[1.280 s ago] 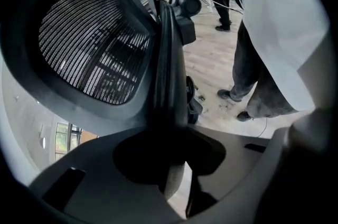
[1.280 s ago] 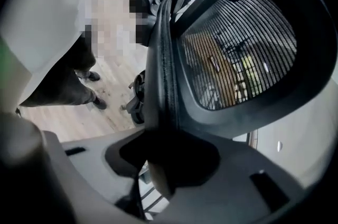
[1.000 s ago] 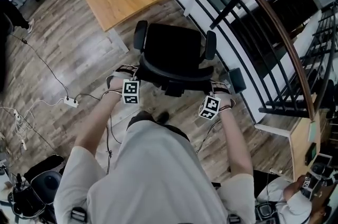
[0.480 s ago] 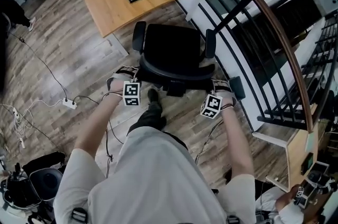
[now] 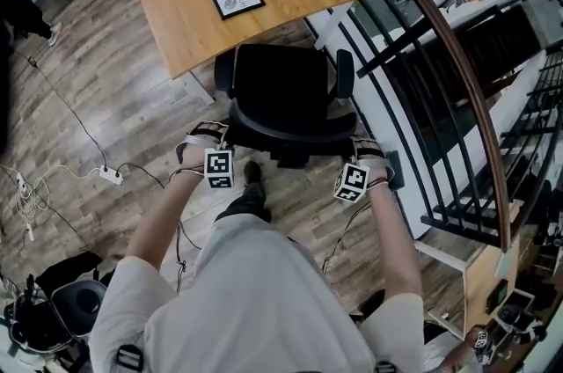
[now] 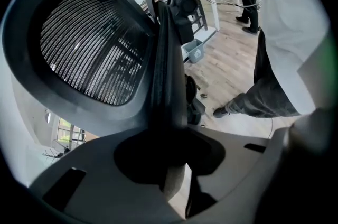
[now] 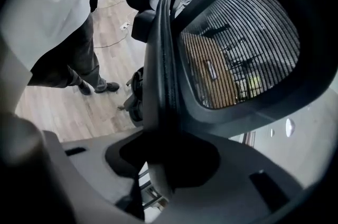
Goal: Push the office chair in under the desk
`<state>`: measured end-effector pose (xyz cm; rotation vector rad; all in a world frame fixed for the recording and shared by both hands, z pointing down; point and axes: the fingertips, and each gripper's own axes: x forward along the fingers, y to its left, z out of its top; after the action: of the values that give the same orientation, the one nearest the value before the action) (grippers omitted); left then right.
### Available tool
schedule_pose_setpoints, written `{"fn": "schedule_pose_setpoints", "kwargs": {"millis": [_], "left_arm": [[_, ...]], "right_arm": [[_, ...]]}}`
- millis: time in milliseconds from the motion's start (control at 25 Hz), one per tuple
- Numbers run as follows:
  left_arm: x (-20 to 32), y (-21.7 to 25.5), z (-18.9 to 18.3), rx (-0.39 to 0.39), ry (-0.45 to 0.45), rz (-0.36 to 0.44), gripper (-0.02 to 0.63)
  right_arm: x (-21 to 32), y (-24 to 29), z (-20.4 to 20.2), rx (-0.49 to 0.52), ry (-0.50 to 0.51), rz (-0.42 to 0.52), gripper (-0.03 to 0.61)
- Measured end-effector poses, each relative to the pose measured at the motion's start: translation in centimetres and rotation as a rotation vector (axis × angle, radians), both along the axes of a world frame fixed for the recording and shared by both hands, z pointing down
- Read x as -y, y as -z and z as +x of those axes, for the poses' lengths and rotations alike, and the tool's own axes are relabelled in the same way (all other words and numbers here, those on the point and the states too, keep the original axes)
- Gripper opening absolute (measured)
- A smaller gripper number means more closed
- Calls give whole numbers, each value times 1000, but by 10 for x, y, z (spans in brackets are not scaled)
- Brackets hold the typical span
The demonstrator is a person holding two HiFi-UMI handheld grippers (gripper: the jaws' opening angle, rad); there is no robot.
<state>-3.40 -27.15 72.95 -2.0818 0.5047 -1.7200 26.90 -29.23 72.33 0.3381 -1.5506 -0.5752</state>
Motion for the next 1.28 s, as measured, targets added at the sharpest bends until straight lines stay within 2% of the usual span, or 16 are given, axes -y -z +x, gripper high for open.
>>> {"fn": "schedule_pose_setpoints", "kwargs": {"millis": [400,760,1280], "left_arm": [[73,6,-18,-2,82,12,86],[117,7,-23,0,149,7,86],[175,6,-30,12,279,3,86]], "right_arm": [[103,4,-20,-18,73,16,121],[168,5,-29,-28,132,35,118],[261,2,-45,-24,272,58,109]]}}
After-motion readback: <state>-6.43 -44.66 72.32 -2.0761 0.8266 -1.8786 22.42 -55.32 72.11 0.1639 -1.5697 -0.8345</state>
